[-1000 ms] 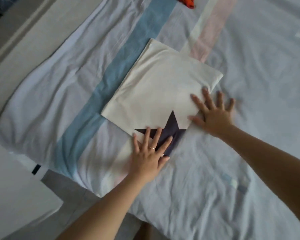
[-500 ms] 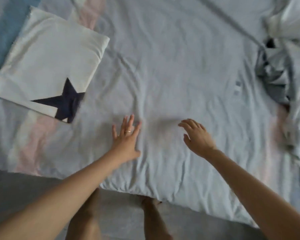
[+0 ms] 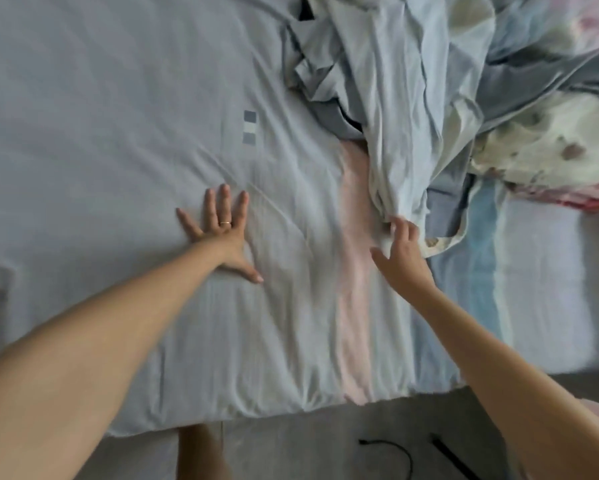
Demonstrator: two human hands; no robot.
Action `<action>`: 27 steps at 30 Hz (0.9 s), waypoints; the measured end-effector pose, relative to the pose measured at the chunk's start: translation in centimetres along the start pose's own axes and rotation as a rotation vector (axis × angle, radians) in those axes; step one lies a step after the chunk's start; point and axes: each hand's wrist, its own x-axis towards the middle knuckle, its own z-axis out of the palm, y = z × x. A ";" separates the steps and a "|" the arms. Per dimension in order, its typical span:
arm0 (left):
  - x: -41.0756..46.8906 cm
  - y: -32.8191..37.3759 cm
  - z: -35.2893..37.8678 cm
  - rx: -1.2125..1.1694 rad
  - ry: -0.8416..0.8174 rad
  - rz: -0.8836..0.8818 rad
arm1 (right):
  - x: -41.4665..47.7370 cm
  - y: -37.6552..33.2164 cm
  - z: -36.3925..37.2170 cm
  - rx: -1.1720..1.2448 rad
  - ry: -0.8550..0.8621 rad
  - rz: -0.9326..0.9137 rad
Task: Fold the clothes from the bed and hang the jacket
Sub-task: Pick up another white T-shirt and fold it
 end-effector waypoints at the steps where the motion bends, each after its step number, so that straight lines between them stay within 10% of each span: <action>1: 0.3 0.2 0.2 0.012 -0.018 -0.028 | 1.0 0.0 0.0 0.095 0.047 0.067; 5: 1.2 0.6 0.1 0.042 -0.056 -0.076 | 4.4 -0.4 0.6 0.007 0.266 0.269; 14: 0.3 1.4 -0.8 -0.041 -0.043 -0.100 | -2.8 -7.1 2.9 0.324 0.111 -0.046; 20: -10.2 4.0 -4.0 -1.376 -0.169 0.122 | -13.9 -12.7 0.7 0.256 -0.273 -0.304; 27: -25.7 -3.2 -3.5 -1.008 0.481 0.298 | -24.3 -18.9 -1.2 0.949 -0.600 -0.087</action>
